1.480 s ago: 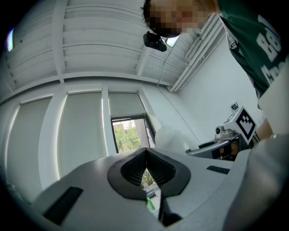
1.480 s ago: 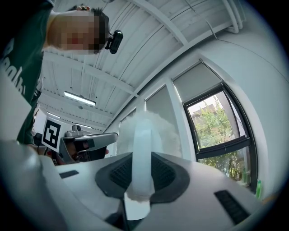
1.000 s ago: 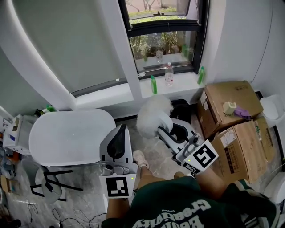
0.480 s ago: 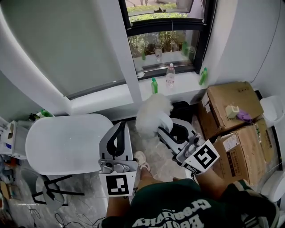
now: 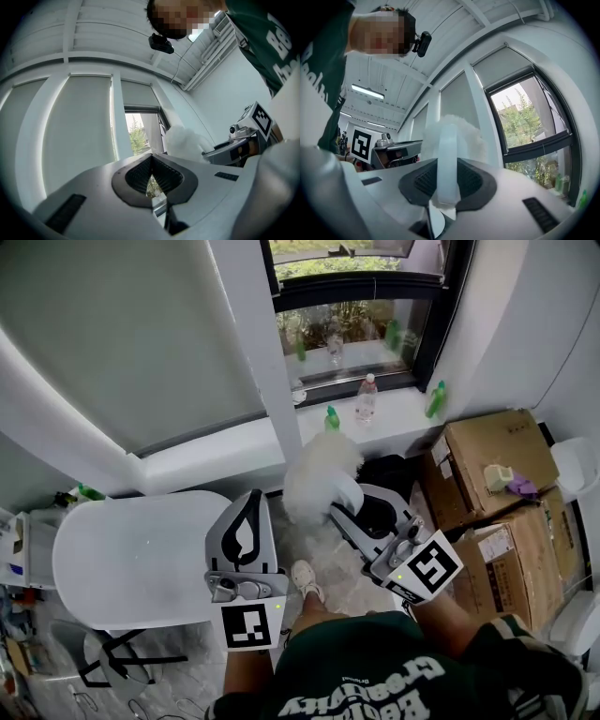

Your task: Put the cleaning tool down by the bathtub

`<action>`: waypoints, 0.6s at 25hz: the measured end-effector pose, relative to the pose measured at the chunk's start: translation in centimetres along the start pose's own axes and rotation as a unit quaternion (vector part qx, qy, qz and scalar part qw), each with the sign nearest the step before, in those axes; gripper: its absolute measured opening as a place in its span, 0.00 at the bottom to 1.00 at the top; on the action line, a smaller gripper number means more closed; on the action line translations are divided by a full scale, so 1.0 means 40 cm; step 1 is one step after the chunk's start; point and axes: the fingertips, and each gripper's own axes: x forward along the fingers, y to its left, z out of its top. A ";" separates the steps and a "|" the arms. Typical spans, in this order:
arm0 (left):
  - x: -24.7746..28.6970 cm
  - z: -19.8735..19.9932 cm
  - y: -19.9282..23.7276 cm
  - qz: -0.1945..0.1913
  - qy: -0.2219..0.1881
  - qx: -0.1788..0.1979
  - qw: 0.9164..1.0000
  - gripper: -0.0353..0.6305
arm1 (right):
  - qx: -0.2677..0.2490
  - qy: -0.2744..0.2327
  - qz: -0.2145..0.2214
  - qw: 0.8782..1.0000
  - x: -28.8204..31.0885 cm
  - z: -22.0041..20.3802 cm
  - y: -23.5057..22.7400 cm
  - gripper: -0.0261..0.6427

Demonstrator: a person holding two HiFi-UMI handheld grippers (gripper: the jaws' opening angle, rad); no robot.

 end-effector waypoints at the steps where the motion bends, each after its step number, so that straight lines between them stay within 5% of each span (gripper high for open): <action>1: 0.016 -0.010 0.021 0.000 0.001 -0.004 1.000 0.07 | 0.001 0.003 -0.002 1.000 0.021 -0.004 -0.009 0.18; 15: 0.158 -0.086 0.239 -0.012 -0.002 -0.014 1.000 0.07 | 0.004 0.023 -0.008 1.000 0.277 -0.038 -0.080 0.18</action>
